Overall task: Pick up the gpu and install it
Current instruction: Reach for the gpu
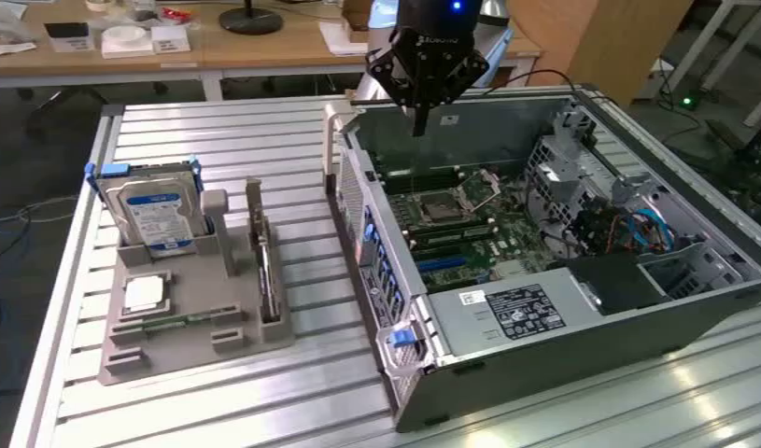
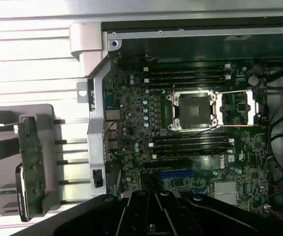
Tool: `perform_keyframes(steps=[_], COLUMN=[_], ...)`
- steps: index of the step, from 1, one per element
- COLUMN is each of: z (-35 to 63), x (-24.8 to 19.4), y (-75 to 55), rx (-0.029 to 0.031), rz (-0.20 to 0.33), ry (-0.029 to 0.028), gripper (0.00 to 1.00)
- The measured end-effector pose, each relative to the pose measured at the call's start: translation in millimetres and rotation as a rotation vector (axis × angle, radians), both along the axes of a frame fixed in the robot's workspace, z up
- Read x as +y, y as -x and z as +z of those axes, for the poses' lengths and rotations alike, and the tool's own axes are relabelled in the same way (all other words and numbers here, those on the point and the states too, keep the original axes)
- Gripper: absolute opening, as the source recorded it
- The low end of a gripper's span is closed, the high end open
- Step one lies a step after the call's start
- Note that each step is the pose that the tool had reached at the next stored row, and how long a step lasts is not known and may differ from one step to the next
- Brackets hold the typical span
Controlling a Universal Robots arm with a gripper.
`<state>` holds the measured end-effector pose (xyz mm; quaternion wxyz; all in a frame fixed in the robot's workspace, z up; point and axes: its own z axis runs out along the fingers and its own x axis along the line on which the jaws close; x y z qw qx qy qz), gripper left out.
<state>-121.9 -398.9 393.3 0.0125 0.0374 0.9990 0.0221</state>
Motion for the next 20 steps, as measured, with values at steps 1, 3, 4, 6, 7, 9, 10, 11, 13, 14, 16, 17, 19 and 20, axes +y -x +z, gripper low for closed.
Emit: perform_keyframes(steps=[1,3,4,6,7,9,10,11,13,14,16,17,19,20], z=[0.0,0.0,0.0,0.0,0.1,0.0,0.0,0.0,0.0,0.0,0.0,0.0,0.0,0.0], x=[0.0,0.0,0.0,0.0,0.0,0.0,0.0,0.0,-0.1,-0.1,-0.1,-0.1,-0.2,-0.2], y=[0.0,0.0,0.1,1.1,2.2,5.1,7.5,10.4,15.6,18.2,23.1,25.6,30.5,33.0], rx=[0.0,0.0,0.0,0.0,0.0001,0.0,0.0001,0.0,0.0,-0.0001,0.0,0.0,0.0,0.0], rz=[0.0,0.0,0.0,0.0,0.0,0.0,0.0,0.0,0.0,0.0,0.0,0.0,0.0,0.0], ry=[0.0,0.0,0.0,0.0001,0.0002,0.0,0.0001,0.0001,0.0,0.0001,0.0,0.0,0.0,0.0001], gripper=[0.11,0.11,0.11,0.11,0.11,0.11,0.11,0.11,0.11,0.11,0.11,0.11,0.11,0.11])
